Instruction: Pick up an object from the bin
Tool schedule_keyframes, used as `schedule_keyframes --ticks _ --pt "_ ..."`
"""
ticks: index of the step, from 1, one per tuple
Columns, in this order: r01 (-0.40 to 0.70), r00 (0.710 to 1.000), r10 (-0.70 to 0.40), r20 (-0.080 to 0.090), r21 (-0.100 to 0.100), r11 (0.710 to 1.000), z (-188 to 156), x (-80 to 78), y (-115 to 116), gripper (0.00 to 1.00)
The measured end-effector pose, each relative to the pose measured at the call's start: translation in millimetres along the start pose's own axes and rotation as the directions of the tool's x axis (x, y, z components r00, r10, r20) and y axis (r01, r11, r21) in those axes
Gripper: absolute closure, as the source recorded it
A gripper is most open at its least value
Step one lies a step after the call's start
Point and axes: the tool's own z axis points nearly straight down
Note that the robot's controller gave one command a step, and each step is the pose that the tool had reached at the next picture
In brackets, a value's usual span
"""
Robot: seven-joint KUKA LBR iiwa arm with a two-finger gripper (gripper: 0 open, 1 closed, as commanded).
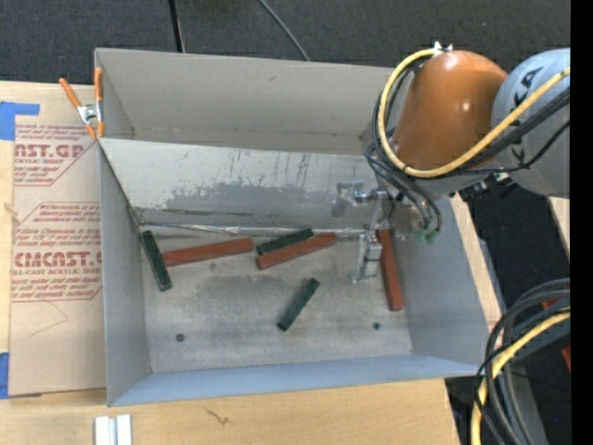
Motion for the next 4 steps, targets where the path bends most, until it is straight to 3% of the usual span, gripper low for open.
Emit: schedule_keyframes --ticks 1,2,3,4 --pt "0.000 1.000 0.000 0.000 0.000 1.000 0.0 0.0 0.0 0.00" --pt "0.014 1.000 -0.014 0.008 0.001 1.000 46.5 -9.9 12.8 0.00" --pt "0.087 0.996 -0.087 0.003 0.001 0.996 115.9 -16.6 26.9 0.00" --pt "0.141 0.990 -0.141 0.019 0.006 0.990 140.3 -6.7 37.4 0.00"
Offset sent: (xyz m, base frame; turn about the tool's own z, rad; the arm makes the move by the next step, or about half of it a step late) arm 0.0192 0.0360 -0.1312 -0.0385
